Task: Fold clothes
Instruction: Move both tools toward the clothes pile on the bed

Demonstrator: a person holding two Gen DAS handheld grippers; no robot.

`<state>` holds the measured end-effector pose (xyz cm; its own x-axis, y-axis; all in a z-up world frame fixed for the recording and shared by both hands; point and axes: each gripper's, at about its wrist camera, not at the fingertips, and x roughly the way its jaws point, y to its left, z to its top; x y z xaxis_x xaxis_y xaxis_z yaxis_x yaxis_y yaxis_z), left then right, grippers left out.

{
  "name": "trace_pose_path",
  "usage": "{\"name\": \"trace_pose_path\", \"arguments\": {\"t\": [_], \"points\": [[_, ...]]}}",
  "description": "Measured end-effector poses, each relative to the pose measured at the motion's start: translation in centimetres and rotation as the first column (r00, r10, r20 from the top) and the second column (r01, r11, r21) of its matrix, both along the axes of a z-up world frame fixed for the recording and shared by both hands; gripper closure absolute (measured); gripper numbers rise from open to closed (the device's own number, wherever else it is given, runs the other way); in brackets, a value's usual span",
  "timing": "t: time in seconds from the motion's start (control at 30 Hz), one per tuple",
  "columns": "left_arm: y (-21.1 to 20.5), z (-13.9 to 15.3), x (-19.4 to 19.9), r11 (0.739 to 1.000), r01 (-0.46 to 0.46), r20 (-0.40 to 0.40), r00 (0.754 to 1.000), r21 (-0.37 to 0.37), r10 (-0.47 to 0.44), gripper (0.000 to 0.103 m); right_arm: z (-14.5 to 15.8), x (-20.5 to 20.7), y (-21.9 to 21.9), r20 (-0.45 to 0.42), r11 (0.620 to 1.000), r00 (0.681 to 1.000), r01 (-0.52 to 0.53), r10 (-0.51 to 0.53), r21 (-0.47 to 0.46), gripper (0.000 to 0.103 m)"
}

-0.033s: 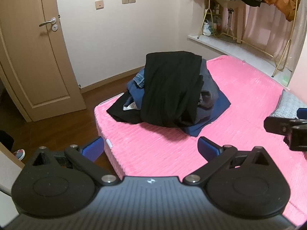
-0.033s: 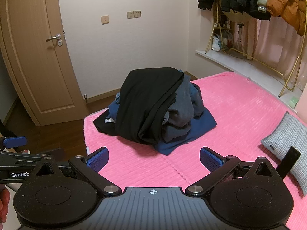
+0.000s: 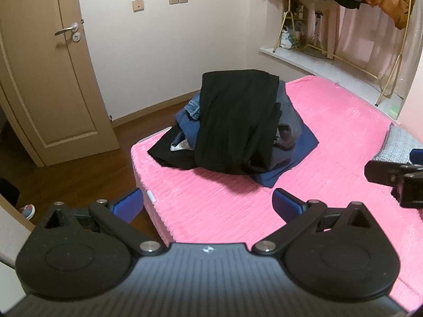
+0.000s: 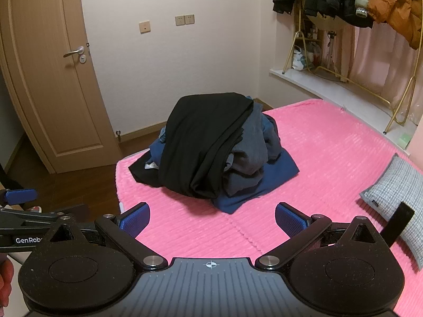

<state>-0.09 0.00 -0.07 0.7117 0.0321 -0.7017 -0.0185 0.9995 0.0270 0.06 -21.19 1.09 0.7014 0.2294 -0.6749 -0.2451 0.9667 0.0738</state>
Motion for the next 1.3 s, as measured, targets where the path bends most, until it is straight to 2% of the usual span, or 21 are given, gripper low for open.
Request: {"name": "trace_pose_path", "arguments": {"t": [0.33, 0.47, 0.53, 0.63, 0.8, 0.9, 1.03, 1.13, 1.3], "points": [[0.0, -0.6, -0.9, 0.999, -0.035, -0.026, 0.999, -0.008, 0.035, 0.001, -0.3, -1.1, -0.9, 0.049, 0.999, 0.998, -0.036, 0.034, 0.035, 0.0], [0.4, 0.0, -2.9, 0.999, -0.05, -0.011, 0.999, 0.007, 0.05, 0.001, -0.5, -1.6, -1.2, 0.068, 0.998, 0.997, -0.051, 0.047, 0.048, 0.0], [0.6, 0.4, -3.7, 0.998, -0.055, 0.003, 0.998, 0.021, 0.055, 0.001, 0.1, -2.1, -1.8, 0.124, 0.997, 0.991, -0.063, 0.056, 0.054, 0.0], [1.2, 1.1, -4.1, 0.997, -0.069, 0.011, 0.998, 0.026, 0.069, 0.001, 0.9, -2.1, -2.5, 0.16, 0.993, 0.985, -0.079, 0.064, 0.088, 0.0], [2.2, 1.4, -2.4, 0.998, -0.04, 0.049, 0.998, 0.057, 0.037, 0.001, 1.6, -1.0, -3.2, 0.219, 0.993, 0.973, -0.091, 0.073, 0.076, 0.0], [3.1, 1.1, 0.5, 0.998, -0.004, 0.072, 0.997, 0.056, 0.0, 0.001, 1.4, 0.8, -3.6, 0.218, 0.99, 0.972, -0.107, 0.085, 0.092, 0.0], [4.9, -0.1, 6.9, 0.997, 0.043, 0.079, 0.996, 0.057, -0.048, 0.001, 0.0, 5.0, -3.0, 0.195, 0.998, 0.98, -0.038, 0.028, 0.046, 0.0], [6.2, -2.0, 13.6, 0.991, 0.111, 0.064, 0.991, 0.071, -0.116, 0.001, -1.7, 9.5, -1.7, 0.154, 0.999, 0.988, 0.02, -0.025, 0.035, 0.0], [8.7, -5.3, 27.5, 0.974, 0.224, 0.042, 0.973, 0.019, -0.225, 0.001, -5.3, 20.3, 1.9, 0.098, 0.991, 0.986, 0.134, -0.134, 0.005, 0.0]]}}
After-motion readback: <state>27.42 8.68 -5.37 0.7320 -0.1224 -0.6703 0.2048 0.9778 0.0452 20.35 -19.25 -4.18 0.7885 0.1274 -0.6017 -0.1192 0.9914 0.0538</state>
